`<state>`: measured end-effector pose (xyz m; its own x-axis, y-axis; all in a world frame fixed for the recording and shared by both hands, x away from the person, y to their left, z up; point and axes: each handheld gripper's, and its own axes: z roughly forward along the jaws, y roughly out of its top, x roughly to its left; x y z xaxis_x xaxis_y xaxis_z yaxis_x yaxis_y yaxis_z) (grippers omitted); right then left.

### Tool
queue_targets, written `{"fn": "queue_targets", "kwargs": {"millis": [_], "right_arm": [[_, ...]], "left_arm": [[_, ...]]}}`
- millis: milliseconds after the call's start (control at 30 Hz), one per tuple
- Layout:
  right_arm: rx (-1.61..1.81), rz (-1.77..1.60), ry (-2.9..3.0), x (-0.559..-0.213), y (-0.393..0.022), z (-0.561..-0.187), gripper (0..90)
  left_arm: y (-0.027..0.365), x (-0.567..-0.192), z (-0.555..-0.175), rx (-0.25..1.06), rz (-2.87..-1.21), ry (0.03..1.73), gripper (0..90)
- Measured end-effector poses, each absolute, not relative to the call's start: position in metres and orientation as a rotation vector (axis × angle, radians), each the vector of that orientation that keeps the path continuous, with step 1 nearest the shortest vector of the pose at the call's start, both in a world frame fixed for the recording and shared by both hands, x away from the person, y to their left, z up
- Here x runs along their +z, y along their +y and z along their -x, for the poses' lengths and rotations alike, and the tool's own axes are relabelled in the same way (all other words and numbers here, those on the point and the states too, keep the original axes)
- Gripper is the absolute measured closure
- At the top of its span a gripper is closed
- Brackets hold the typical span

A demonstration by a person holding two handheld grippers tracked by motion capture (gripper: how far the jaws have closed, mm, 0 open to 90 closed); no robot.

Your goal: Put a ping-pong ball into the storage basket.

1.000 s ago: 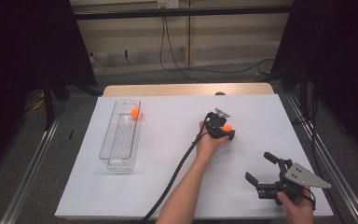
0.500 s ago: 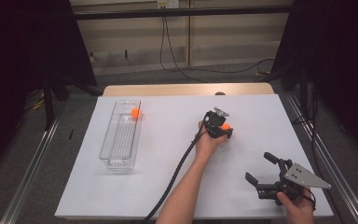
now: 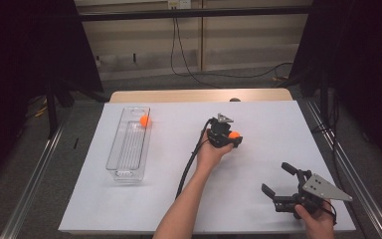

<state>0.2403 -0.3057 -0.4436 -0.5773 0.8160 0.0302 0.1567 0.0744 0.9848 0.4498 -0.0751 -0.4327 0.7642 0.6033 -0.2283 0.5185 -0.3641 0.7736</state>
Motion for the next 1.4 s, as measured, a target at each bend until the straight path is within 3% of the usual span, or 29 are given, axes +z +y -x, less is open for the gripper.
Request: {"fn": "queue_targets", "kwargs": {"millis": [1400], "right_arm": [[1.529, -0.965, 1.802, -0.445, -0.305, -0.239, 2.2]], "left_arm": [[-0.022, -0.417, -0.423, 0.135, -2.040, 0.789, 50.8]]}}
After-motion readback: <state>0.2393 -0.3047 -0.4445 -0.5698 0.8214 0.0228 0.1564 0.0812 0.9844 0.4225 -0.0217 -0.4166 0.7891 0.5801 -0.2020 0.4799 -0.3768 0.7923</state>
